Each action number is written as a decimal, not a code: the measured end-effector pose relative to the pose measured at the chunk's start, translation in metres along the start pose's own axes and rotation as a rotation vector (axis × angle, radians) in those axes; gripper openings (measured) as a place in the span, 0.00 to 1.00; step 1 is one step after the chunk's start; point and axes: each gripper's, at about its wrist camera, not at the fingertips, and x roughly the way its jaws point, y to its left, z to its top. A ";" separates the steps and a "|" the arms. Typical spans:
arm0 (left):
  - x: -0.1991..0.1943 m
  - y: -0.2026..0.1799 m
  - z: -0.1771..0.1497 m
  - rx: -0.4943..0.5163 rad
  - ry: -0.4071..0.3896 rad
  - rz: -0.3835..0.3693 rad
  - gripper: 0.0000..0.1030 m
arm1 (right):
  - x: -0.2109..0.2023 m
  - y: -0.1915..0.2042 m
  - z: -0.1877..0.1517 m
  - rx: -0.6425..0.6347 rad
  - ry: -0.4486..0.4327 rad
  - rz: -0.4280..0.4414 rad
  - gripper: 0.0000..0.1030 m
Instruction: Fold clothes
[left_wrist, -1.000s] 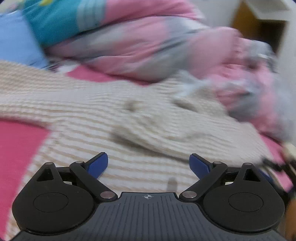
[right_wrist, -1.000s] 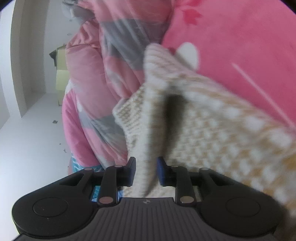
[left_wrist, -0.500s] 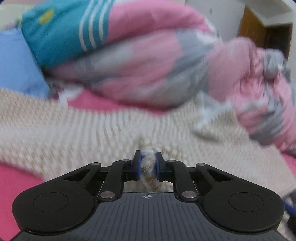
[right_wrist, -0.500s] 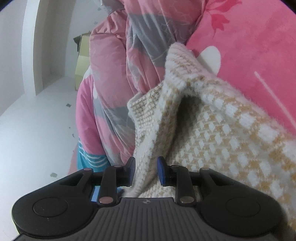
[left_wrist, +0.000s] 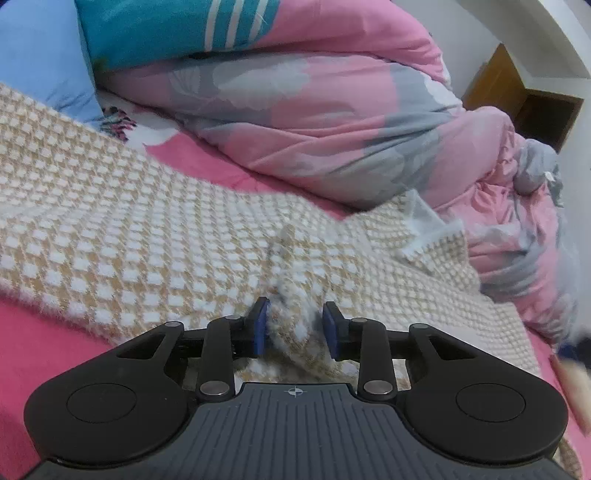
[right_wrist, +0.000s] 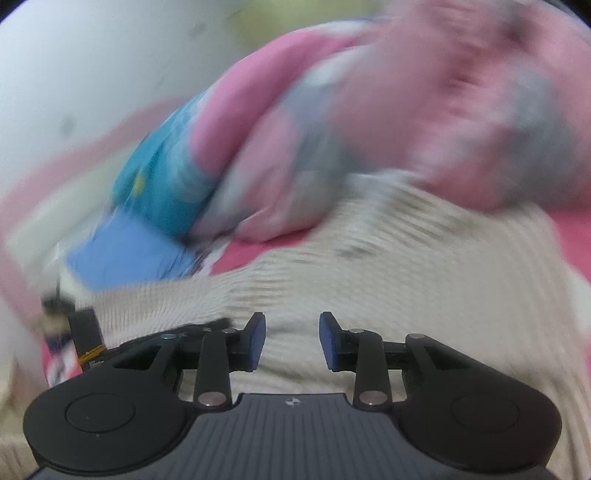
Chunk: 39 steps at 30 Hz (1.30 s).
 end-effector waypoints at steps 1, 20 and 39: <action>-0.001 0.000 -0.001 -0.002 0.002 -0.006 0.30 | 0.018 0.016 0.009 -0.058 0.029 -0.003 0.33; -0.005 0.002 -0.005 -0.012 0.000 0.000 0.30 | 0.187 0.031 0.034 -0.193 0.209 -0.082 0.63; 0.006 0.001 0.008 -0.022 -0.033 0.018 0.29 | 0.172 0.020 0.021 -0.245 0.099 -0.145 0.43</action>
